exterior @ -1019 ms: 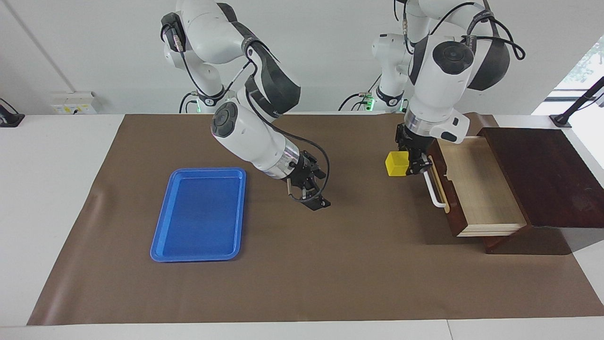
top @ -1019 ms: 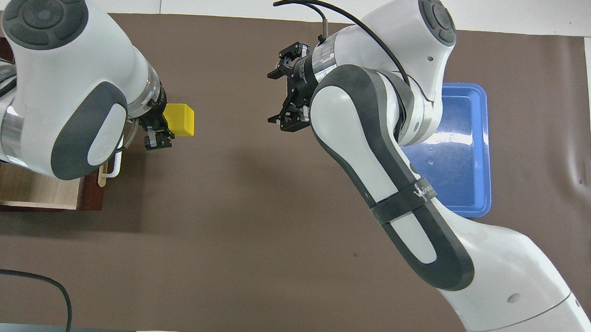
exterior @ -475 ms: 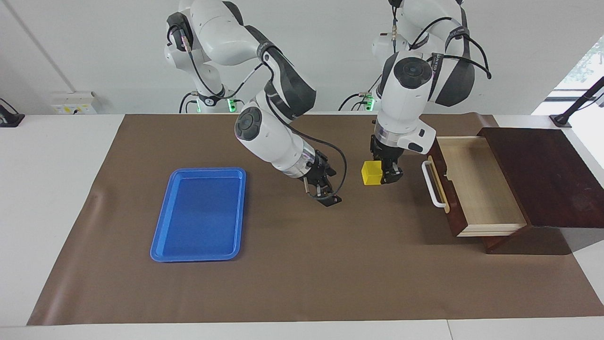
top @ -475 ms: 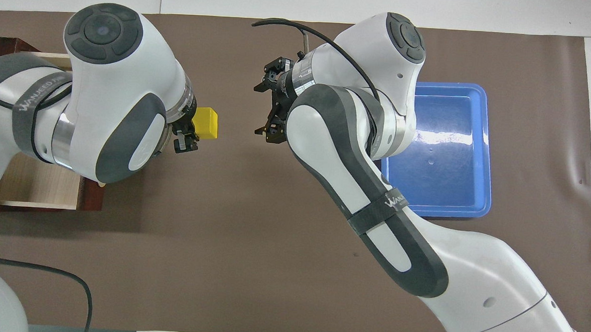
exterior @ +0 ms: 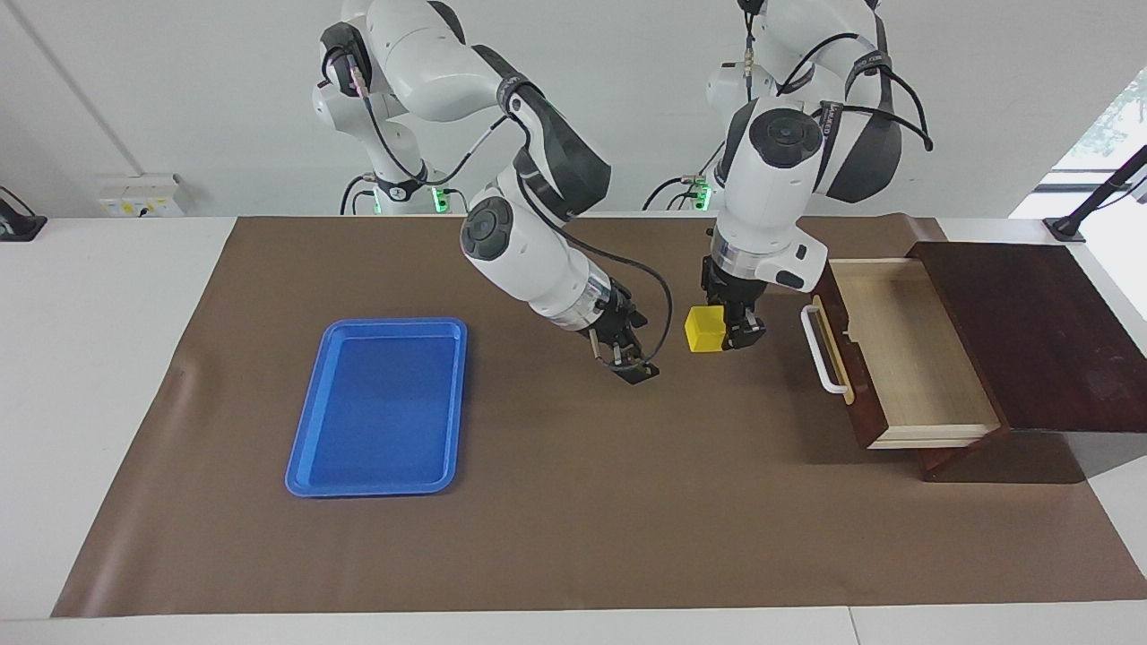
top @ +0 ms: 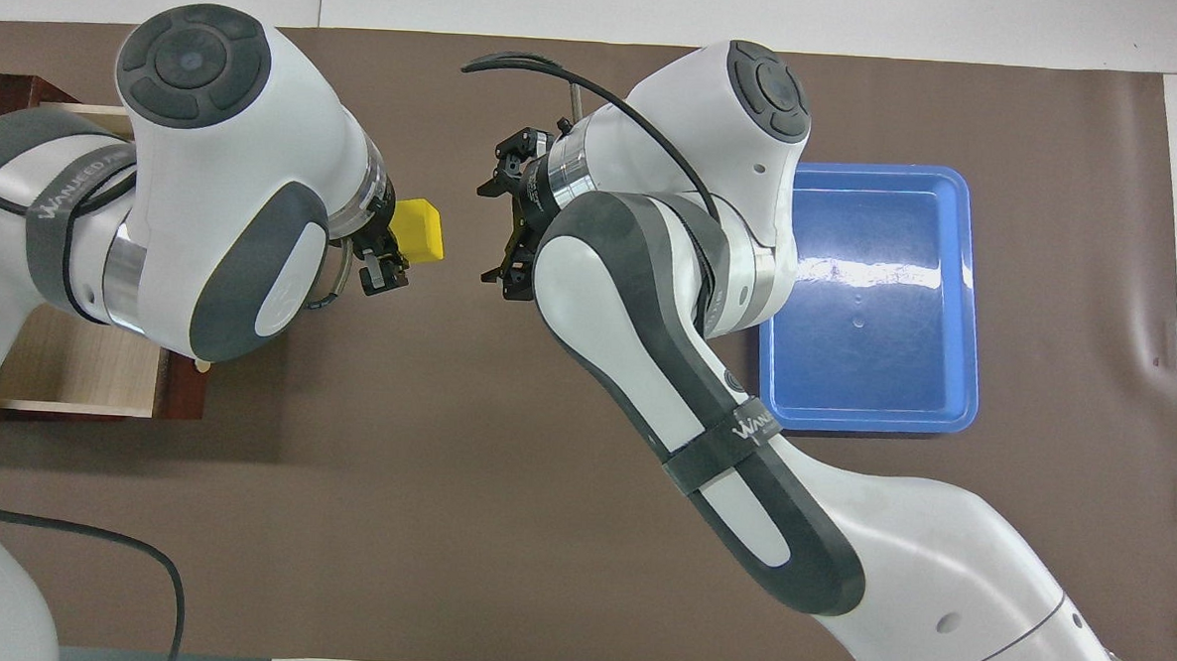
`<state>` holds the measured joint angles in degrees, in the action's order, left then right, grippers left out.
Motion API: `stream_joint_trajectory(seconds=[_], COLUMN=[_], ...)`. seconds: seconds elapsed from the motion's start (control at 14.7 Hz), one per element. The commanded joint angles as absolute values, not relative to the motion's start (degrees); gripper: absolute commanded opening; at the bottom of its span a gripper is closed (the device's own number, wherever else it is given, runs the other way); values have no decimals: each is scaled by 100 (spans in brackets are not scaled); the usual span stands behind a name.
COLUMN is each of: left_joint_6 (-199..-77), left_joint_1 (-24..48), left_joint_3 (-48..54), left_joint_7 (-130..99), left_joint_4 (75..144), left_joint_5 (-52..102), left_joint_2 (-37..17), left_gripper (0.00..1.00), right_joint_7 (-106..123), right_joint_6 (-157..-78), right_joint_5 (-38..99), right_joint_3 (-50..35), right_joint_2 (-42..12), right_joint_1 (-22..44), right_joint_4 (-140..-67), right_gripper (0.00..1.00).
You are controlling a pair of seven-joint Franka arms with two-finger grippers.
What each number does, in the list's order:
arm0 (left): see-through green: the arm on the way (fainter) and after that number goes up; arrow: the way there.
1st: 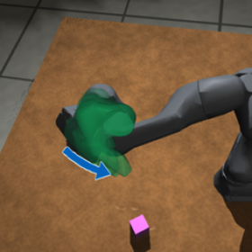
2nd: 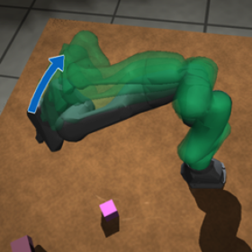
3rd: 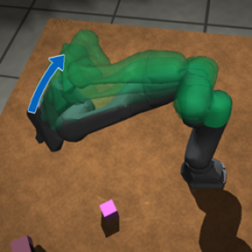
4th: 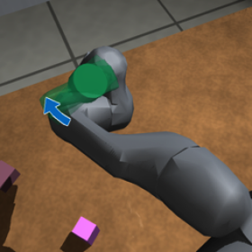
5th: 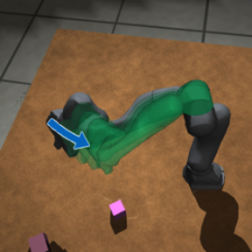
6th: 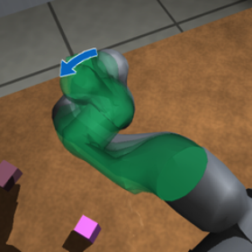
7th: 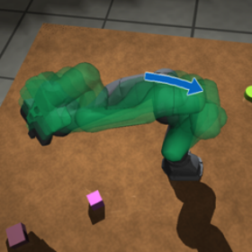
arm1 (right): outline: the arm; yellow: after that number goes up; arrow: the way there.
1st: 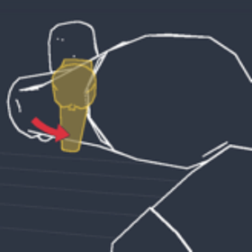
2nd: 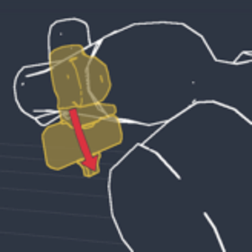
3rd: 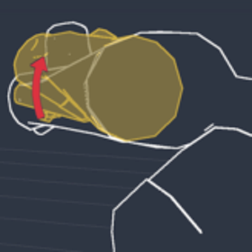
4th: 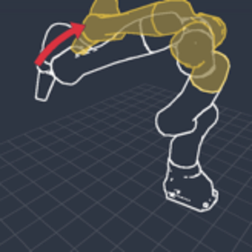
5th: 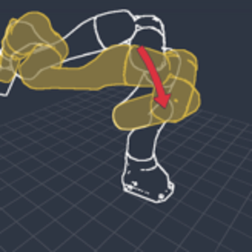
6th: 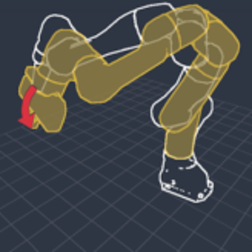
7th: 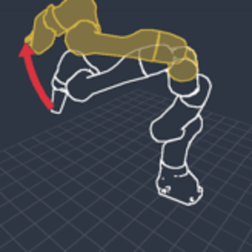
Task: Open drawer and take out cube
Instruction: 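Lift the cube out with the left gripper while the right gripper approaches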
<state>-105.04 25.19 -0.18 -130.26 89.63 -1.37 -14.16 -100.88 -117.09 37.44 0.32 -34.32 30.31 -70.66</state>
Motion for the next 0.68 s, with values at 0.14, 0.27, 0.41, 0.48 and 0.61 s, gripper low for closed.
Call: stream_joint_trajectory(seconds=[0.14,0.27,0.41,0.48,0.61], left_joint_6=[-10626,-10626,-10635,-10635,-10679], left_joint_1=[2584,2584,2584,2584,2584], left_joint_3=[-70,-70,-70,-70,-70], left_joint_7=[-13131,-13131,-13131,-13131,-13140], left_joint_4=[9035,9026,9035,9035,9044], left_joint_5=[-35,-35,-35,-35,-35], left_joint_2=[-1389,-1389,-1389,-1389,-1389], left_gripper=[0,0,0,0,0], right_joint_7=[-10265,-10353,-10371,-10380,-10485], right_joint_6=[-12112,-12129,-12146,-12146,-12173], right_joint_5=[3841,3823,3815,3814,3797], right_joint_3=[53,53,61,62,70], right_joint_2=[-3437,-3454,-3445,-3445,-3454], right_joint_1=[3252,3304,3366,3384,3471], right_joint_4=[-7137,-7128,-7137,-7137,-7128], right_gripper=[89,89,89,89,89])
